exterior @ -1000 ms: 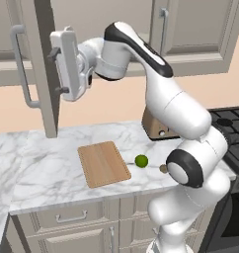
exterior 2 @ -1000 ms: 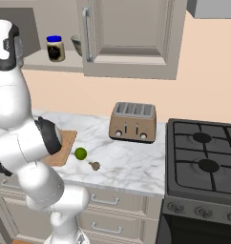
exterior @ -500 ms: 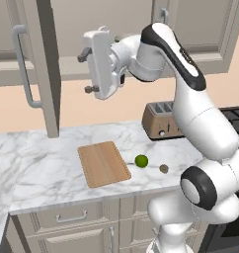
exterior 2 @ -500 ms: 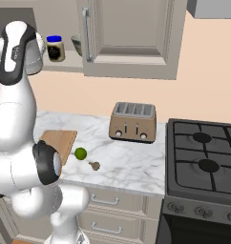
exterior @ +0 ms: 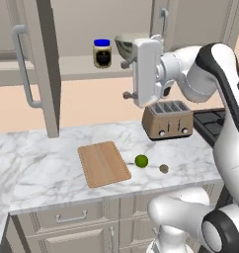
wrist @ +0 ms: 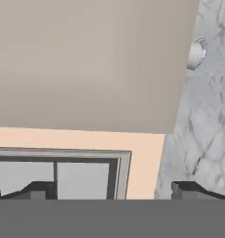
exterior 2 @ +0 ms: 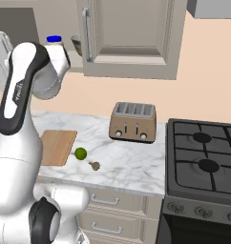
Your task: Open the cabinet. Place the bowl and condiment on the counter. Then place the lime and garlic on the cutting board.
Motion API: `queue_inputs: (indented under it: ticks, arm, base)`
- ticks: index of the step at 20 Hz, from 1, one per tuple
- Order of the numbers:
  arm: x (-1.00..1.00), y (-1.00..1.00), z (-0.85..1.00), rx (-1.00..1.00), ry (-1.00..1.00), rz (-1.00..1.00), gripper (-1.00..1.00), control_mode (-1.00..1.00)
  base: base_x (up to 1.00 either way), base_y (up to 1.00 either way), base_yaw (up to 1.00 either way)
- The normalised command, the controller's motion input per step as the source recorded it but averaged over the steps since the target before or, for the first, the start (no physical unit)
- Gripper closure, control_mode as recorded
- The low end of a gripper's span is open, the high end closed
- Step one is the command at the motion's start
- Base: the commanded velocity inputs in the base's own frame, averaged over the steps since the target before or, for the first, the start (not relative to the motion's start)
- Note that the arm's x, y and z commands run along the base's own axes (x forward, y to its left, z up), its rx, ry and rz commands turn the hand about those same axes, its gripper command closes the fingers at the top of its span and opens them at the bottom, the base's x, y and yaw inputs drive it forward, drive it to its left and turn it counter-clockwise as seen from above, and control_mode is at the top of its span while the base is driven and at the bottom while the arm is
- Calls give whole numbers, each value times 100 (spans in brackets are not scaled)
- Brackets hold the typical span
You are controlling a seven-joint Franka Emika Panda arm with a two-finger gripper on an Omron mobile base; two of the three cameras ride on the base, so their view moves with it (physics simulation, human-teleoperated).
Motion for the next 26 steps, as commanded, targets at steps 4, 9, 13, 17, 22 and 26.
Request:
queue_inputs:
  ticks: [4, 9, 13, 17, 22, 26]
  arm:
    - [-50, -59, 2, -8, -4, -21, -100, -100]
    - [-47, -59, 11, -17, -4, -16, -100, -100]
    - [-40, -39, 21, -22, -8, -12, -100, -100]
    - [-11, -32, 2, -23, -8, -13, -100, -100]
    - [19, -37, 0, -27, -6, -15, -100, -100]
    - [63, -36, 8, -22, -11, -11, -100, -100]
  base:
    - [0, 0, 0]
    - [0, 0, 0]
    - [0, 0, 0]
    - [0, 0, 0]
    - [0, 0, 0]
    - [0, 0, 0]
